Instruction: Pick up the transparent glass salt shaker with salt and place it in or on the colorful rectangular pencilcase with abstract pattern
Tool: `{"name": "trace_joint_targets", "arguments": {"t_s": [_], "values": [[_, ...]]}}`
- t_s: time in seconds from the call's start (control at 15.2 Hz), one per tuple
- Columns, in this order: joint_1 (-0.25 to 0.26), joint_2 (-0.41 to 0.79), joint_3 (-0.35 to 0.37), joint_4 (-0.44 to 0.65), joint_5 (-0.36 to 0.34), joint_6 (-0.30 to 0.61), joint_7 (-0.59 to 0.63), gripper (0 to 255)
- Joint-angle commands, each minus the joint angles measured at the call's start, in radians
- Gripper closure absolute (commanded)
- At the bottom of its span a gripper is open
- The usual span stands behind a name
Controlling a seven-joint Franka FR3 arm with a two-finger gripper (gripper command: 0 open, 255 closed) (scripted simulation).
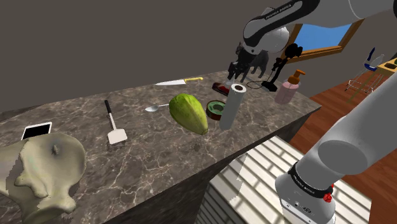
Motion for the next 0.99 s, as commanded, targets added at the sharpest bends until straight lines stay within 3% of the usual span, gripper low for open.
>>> {"name": "trace_joint_targets", "arguments": {"t_s": [0.0, 0.4, 0.46, 0.79, 0.92], "values": [[0.001, 0.01, 0.0, -0.003, 0.007, 0.013, -0.007, 255], [0.001, 0.01, 0.0, -0.003, 0.007, 0.013, -0.007, 255], [0.001, 0.01, 0.0, -0.003, 0.007, 0.013, -0.007, 0], [0.001, 0.01, 0.0, -0.003, 0.007, 0.013, -0.007, 0], [-0.007, -0.043, -0.003, 0.009, -0.027, -0.049, 0.017, 0]]}}
